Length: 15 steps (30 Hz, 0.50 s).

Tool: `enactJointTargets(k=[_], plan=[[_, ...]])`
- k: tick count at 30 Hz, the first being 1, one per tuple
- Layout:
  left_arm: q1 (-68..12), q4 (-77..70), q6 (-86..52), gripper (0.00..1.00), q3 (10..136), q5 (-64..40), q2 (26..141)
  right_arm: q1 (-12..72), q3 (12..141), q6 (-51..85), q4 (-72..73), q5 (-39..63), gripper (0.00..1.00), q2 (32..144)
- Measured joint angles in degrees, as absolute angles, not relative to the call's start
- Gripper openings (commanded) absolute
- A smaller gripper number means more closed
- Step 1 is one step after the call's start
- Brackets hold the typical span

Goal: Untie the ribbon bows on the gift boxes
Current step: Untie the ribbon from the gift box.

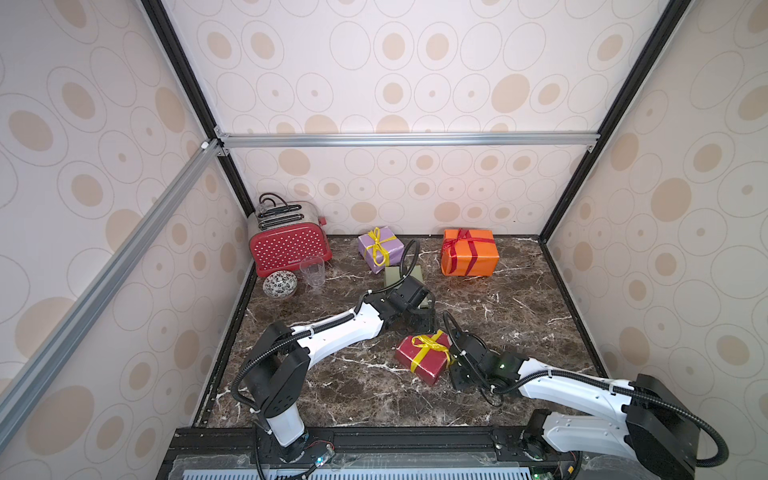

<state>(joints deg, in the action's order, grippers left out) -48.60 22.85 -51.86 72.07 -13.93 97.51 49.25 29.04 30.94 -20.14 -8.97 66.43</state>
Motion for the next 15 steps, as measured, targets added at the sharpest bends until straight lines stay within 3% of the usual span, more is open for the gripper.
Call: enactJointTargets(k=[6,11,15], plan=[[-49.0,20.1,-53.7,0.63,69.5,-15.8,97.5,45.8,26.7,32.1,-19.6,-7.6,0.0,63.8],[-50.9,18.0,-54.3,0.46,68.6,-18.4,97.5,44.5,26.4,32.5,-19.1,-6.4,0.0,63.6],[-52.9,16.5,-54.3,0.46,66.5,-19.4,96.6,44.3,26.4,32.6,-18.7,-5.9,0.0,63.6]])
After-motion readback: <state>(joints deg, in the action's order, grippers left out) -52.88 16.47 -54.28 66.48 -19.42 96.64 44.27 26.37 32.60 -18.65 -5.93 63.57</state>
